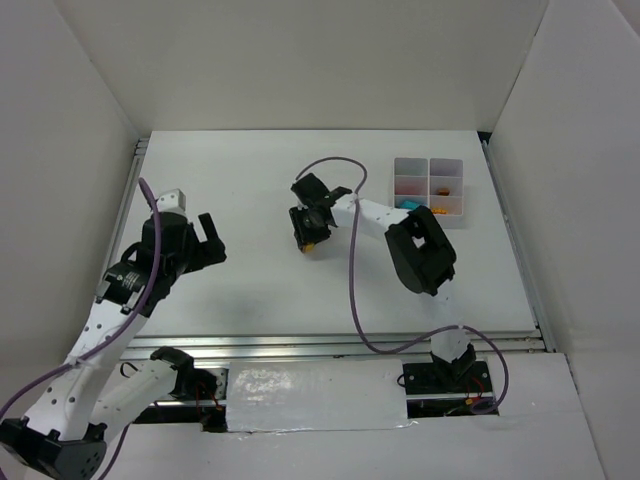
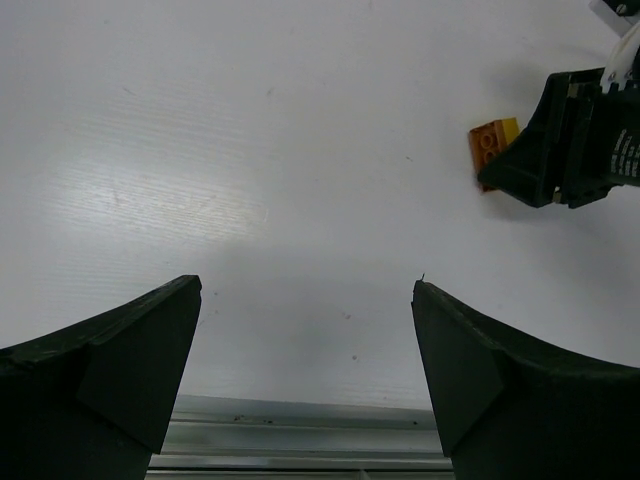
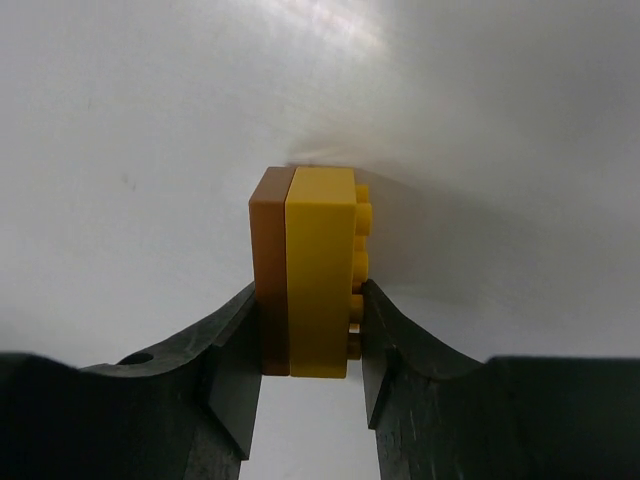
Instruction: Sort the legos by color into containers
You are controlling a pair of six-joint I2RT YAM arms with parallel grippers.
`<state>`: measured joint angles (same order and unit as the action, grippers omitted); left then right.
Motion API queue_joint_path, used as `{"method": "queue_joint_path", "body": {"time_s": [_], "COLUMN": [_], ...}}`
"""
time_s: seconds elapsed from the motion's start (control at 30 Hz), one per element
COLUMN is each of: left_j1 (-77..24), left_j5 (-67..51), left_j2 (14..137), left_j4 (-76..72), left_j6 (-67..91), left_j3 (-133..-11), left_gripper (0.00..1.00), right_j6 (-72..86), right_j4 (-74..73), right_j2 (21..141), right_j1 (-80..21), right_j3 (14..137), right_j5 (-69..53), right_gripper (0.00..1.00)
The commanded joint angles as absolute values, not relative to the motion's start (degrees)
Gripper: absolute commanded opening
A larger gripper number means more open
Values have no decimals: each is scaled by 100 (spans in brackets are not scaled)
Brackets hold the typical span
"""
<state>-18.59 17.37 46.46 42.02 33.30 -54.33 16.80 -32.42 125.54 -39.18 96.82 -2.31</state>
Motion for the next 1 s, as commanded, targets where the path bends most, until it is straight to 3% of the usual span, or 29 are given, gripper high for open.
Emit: {"method": "queue_joint_path", "body": {"time_s": [0.0,0.03,0.23,0.53,0.63,0.67,0.73,0.83,0.97], "left_j1": [-1837,-1828,-1881,-2522,-2654,-2689,-2768,-2795,-2804], "left_j5": [820,513,-1835,-2364,-2382,-2373,-2329,-2312,-2206], "left_j2": [4781,4825,5317,6152,6161,6170,6214,6328,6416], "left_j4": [3806,3536,2118,1204,1072,1037,1046,1055,1116], "left_j6": [3575,3647,4595,5484,5537,5546,5546,5537,5485], "left_j3": [-5484,-5467,-5344,-5291,-5256,-5247,-5256,-5256,-5265], "left_gripper": [100,99,99,94,82,68,61,64,81], "right_j6": [2047,2126,2531,3014,3059,3067,3076,3059,3059], "right_j4": [-2314,-1763,-906,-704,-703,-686,-668,-537,-404], "right_j2": [10888,10568,8922,8034,7911,7901,7866,7700,7488], "right_j1": [-4051,-4104,-4771,-5229,-5238,-5247,-5247,-5273,-5274], "right_j3": [8547,7864,6575,6241,6267,6258,6267,6197,6056], "right_j5": [-955,-1045,-1020,307,448,474,483,431,422], "right_gripper": [0,0,0,0,0,0,0,0,0]}}
